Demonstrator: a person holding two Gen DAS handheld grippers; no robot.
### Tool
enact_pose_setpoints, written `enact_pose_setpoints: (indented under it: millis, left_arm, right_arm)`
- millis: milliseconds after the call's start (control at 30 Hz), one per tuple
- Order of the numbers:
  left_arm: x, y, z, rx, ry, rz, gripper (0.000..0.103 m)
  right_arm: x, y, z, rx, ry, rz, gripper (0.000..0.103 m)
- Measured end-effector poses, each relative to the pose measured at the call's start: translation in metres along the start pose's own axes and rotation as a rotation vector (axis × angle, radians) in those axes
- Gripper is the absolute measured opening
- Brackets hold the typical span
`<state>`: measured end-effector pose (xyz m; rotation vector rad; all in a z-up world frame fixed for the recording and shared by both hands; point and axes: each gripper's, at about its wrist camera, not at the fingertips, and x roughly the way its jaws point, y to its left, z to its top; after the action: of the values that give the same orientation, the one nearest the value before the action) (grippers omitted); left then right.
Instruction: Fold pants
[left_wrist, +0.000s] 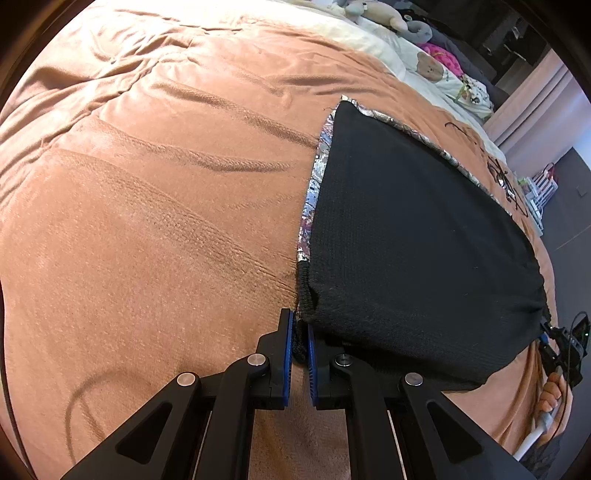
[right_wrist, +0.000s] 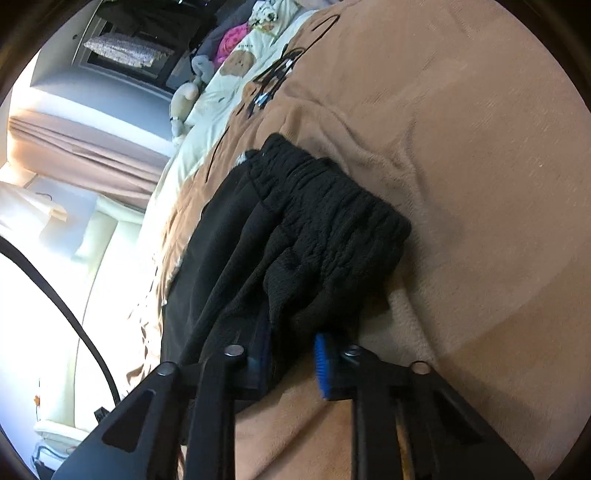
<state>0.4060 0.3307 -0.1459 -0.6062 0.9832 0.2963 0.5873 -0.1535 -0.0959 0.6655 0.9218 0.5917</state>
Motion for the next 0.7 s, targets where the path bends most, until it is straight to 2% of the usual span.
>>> enact_pose_setpoints:
  millis: [133, 333, 467, 567, 700]
  left_arm:
    - [0.002, -0.001, 0.001, -0.001, -0.002, 0.007, 0.007]
    - [-0.001, 0.003, 0.001, -0.011, 0.002, -0.019, 0.008]
    - [-0.009, 0.007, 0.003, -0.024, 0.015, -0.061, 0.009]
    - [-0.023, 0.006, 0.004, -0.028, -0.002, -0.058, 0.011]
    - [-0.04, 0.01, 0.008, -0.049, -0.044, -0.055, 0.03]
  right_arm:
    - [-0.012, 0.001, 0.001, -0.005, -0.041, -0.014, 0.012]
    - [-0.018, 0.001, -0.017, 0.015, -0.034, -0.054, 0.011]
    - [-0.022, 0.006, -0.013, 0.011, -0.029, -0.053, 0.012]
    - [-0.023, 0.003, -0.011, 0.012, -0.025, -0.046, 0.012]
    - [-0.024, 0.002, -0.011, 0.01, -0.022, -0.04, 0.012]
